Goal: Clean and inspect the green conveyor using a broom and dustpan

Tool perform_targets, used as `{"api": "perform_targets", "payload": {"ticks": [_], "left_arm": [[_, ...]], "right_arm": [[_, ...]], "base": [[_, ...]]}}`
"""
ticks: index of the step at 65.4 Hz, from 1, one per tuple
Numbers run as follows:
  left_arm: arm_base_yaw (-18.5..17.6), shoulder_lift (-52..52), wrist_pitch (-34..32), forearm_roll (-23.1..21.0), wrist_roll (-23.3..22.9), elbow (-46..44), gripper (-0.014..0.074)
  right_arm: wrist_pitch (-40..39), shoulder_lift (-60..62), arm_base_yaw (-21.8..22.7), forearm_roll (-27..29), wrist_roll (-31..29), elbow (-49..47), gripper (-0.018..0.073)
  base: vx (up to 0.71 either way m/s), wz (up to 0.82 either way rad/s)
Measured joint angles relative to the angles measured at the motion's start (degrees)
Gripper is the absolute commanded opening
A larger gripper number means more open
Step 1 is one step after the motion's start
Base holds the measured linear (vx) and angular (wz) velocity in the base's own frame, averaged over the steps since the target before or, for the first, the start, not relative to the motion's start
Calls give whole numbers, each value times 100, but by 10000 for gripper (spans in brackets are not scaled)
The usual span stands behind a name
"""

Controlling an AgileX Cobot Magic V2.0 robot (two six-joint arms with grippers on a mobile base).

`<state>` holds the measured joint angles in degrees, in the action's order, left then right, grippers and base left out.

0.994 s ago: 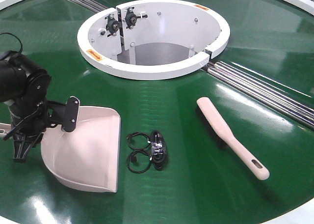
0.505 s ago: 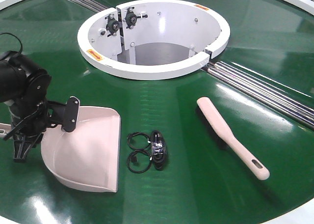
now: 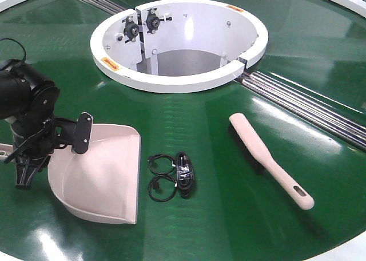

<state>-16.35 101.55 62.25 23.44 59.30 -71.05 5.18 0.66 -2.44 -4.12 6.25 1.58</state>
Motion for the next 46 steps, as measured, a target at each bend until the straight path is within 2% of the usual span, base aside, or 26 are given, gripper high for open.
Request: {"api": "perform_targets", "payload": {"ticks": [10, 26, 34, 46], "left_arm": [[0, 0, 0, 0, 0, 0, -6], [0, 0, 0, 0, 0, 0, -6], [0, 0, 0, 0, 0, 0, -6], [0, 0, 0, 0, 0, 0, -6]], "right_arm": [[-26, 0, 0, 0, -6, 0, -9], [-594, 0, 0, 32, -73, -56, -9], [-108, -329, 0, 139, 69, -598, -9], [1236, -1563, 0, 160, 105, -1720, -9]], "base": [[0, 0], [0, 0], [0, 0], [0, 0]]}}
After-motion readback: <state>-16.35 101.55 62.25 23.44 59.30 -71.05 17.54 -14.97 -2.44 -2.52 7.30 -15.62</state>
